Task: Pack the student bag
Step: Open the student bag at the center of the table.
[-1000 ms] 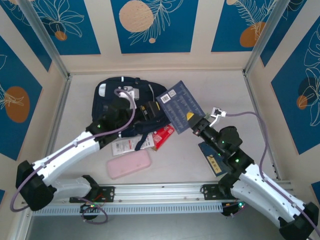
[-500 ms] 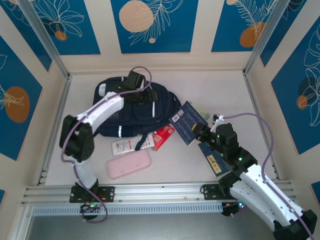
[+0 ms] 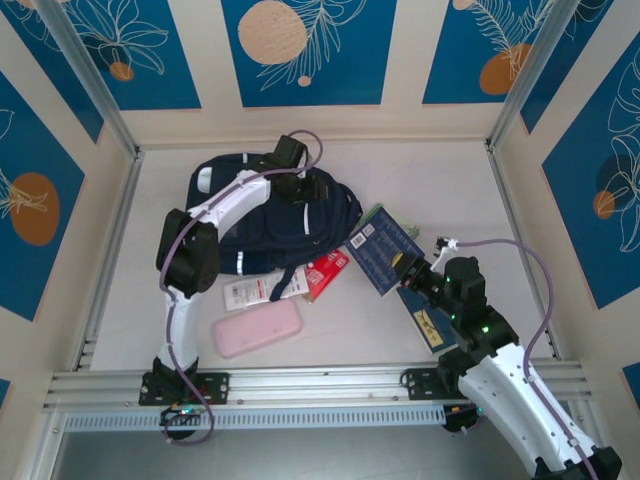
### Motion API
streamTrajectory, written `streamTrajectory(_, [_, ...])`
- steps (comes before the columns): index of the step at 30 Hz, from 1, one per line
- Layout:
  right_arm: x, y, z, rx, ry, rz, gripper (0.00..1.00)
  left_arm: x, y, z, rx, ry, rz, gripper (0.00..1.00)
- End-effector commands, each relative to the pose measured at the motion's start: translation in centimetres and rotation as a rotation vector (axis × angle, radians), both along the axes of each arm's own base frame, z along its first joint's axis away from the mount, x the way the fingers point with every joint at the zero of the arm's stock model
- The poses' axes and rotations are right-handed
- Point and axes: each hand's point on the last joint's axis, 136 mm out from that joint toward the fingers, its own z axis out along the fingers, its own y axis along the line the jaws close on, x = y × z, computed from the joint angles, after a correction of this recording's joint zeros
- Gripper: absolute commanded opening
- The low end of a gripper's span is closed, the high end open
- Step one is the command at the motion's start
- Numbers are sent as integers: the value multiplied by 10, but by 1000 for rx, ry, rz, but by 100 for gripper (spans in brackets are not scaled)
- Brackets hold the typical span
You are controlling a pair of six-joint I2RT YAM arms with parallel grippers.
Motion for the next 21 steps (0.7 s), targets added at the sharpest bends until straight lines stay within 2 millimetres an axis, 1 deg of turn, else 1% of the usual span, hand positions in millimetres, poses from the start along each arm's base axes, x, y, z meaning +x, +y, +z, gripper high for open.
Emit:
streamTrajectory(1, [1, 7, 15, 44, -64, 40, 0, -2, 7, -4, 42, 11, -11, 50])
streamTrajectory(4, [2, 6, 16, 48, -68, 42, 0, -2, 13, 2, 61, -10, -13, 50])
streamTrajectory(9, [2, 7, 13, 59, -60, 45, 0, -5, 25, 22, 61, -66, -14, 51])
streamTrajectory(11, [3, 7, 10, 69, -52, 41, 0, -2, 29, 22, 56, -67, -8, 52])
streamTrajectory(15, [5, 10, 6, 94, -33, 45, 0, 1, 28, 16, 65, -63, -34, 53])
streamTrajectory(21, [5, 11, 5, 98, -18, 51, 0, 3, 12, -1, 27, -15, -75, 54])
